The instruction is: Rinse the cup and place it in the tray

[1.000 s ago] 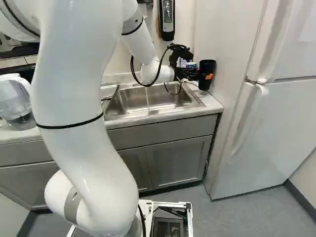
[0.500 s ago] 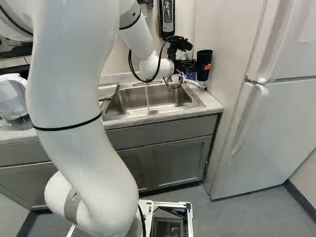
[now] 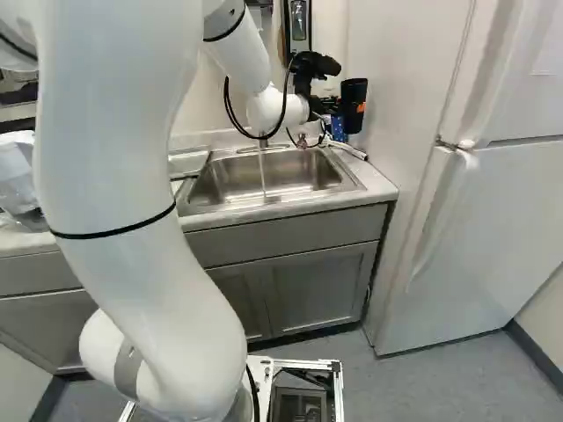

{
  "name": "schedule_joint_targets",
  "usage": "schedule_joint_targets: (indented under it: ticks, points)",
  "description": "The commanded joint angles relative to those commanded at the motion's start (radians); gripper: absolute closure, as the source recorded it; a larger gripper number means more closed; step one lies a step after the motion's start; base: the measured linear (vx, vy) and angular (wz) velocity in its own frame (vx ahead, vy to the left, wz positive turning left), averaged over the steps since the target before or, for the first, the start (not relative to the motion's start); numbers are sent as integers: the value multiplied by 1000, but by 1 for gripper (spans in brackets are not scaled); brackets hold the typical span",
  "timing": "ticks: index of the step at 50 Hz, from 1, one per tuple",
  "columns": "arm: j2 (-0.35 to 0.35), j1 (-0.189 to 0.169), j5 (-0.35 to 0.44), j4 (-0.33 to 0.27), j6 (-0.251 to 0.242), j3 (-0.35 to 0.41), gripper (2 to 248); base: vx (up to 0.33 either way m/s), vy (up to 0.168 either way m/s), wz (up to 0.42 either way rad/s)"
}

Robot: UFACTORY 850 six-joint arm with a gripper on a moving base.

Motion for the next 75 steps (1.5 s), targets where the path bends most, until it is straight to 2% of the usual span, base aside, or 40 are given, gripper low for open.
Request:
schedule_joint_targets:
  ticks: [16,46,54,72,75]
  points:
    - [41,-4,-70,-95,0,25,131,0,0,0]
    - [56,-6,-189,-284,2,40,131,0,0,0]
    - [56,-6,-217,-337,58,40,131,0,0,0]
    - [56,-6,-274,-473,242,40,131,0,0,0]
    - [56,-6,-284,-497,242,40,131,0,0,0]
